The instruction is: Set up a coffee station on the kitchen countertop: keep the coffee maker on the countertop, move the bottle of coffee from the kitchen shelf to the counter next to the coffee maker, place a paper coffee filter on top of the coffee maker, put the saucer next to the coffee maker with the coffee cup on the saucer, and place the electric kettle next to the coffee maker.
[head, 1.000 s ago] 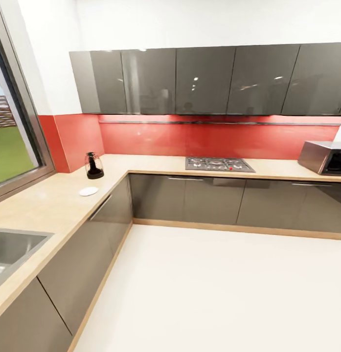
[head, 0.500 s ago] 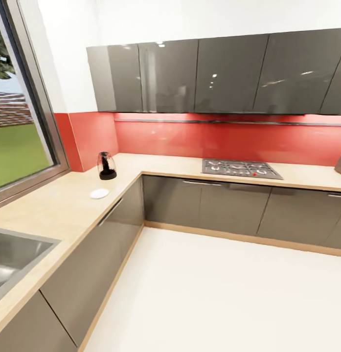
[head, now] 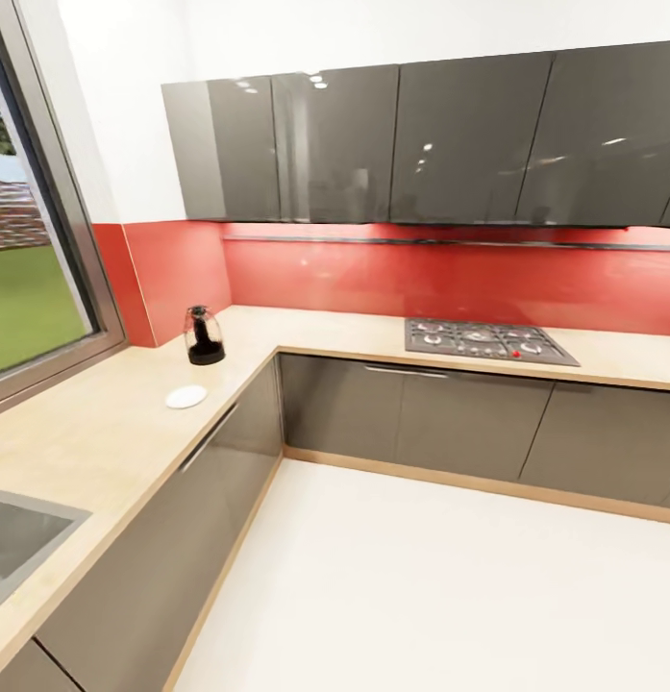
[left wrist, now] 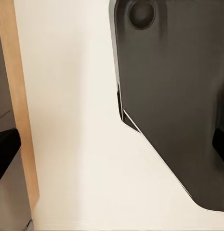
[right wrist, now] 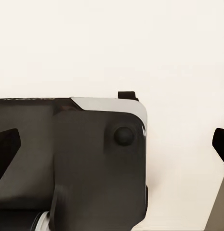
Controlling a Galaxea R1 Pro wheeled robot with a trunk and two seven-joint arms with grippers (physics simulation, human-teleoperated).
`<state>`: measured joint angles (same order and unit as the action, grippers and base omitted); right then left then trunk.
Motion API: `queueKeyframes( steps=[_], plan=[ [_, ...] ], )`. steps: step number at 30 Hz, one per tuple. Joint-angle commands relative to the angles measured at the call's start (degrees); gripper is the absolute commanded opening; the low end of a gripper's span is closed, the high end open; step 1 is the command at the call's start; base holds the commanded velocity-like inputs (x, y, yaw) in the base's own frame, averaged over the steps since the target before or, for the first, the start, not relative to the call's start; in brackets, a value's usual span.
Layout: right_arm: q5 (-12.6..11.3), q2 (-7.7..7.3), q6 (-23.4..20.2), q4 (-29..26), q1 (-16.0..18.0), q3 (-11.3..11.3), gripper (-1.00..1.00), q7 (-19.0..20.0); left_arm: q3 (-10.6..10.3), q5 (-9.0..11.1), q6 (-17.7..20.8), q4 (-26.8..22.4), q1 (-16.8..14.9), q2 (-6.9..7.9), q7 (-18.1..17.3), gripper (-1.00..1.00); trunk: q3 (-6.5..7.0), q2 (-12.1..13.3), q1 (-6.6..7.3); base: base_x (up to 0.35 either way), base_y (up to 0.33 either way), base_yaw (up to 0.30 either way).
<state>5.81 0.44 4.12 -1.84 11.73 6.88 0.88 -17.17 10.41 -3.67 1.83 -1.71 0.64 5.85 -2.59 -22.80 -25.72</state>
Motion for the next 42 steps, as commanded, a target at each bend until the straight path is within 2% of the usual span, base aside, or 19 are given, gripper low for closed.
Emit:
queueKeyframes(
  steps=[1,15,25,42],
  plan=[
    [0.59,0.0,0.18,0.03,0.05,0.5,1.0,0.09,-0.49,0.54,-0.37,0.19,-0.1,-0.03,0.04,1.0,-0.12,-0.11,-0.07,0.337,0.0,0.0],
    [0.48,-0.01,0.11,0.01,0.05,0.67,1.0,0.09,-0.46,0.57,-0.37,0.19,-0.05,-0.03,0.04,1.0,-0.12,-0.11,-0.07,0.337,-0.003,0.0],
    [0.43,0.0,0.1,-0.01,0.05,0.76,1.0,0.09,-0.5,0.49,-0.37,0.19,-0.09,-0.08,0.04,1.0,-0.12,-0.11,-0.07,0.315,-0.153,0.01],
    [0.43,0.0,0.1,0.04,0.05,0.68,1.0,0.09,-0.5,0.41,-0.37,0.19,-0.05,-0.12,0.04,1.0,-0.12,-0.11,-0.07,0.284,-0.216,0.24]
  ],
)
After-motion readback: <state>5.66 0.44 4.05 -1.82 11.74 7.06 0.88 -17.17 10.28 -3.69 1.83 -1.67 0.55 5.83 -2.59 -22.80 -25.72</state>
